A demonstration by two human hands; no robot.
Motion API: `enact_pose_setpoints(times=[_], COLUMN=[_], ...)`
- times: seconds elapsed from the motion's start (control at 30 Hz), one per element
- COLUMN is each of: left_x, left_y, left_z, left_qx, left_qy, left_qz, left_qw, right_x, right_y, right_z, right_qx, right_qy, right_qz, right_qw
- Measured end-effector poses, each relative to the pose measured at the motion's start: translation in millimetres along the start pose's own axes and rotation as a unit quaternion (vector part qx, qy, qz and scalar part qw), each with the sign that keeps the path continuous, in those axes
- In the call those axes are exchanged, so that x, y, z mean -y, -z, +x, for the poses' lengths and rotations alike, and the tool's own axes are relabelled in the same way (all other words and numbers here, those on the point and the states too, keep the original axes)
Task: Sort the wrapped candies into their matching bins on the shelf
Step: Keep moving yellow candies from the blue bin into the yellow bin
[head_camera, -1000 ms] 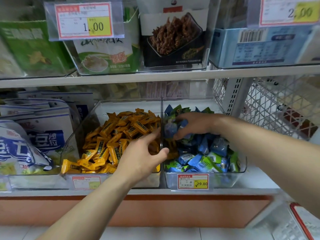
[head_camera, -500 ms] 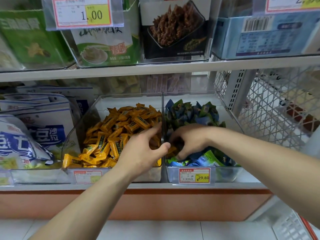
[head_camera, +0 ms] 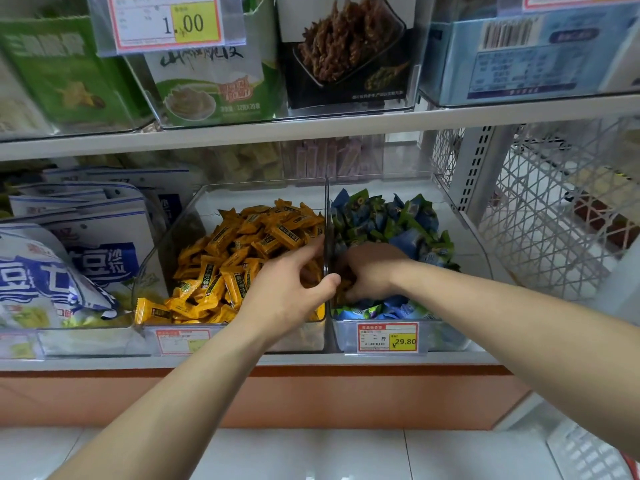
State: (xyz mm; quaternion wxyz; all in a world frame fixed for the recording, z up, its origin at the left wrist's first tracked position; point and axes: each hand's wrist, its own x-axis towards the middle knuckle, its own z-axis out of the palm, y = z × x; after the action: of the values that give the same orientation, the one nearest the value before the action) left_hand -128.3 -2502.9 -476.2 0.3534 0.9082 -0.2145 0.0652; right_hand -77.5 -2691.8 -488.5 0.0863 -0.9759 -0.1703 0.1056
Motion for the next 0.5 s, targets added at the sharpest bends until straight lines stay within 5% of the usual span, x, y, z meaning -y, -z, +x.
enact_pose_setpoints(times=[0.27,0.43,0.5], left_x=[-2.2,-23.2,-31.2], left_y=[4.9,1.3,-0.9], left_z=[5.5,9.8,12.6], left_qx=[0.005,-0.118,-0.108], left_qy=[0.015,-0.049,-0.059], left_qz=[-0.015,0.109,0.095], left_qw=[1.0,0.986,0.988], right_x=[-12.6,-7.6,-4.2], right_y=[22.3,33.9,37.1], right_z=[-26.8,-47.2,-55.8], right_qx=[-0.115,-0.19,-0.204], right_qy=[0.001,0.004,-0.001], right_qz=[0.194,0.37,0.442], right_qw=[0.974,0.91,0.873])
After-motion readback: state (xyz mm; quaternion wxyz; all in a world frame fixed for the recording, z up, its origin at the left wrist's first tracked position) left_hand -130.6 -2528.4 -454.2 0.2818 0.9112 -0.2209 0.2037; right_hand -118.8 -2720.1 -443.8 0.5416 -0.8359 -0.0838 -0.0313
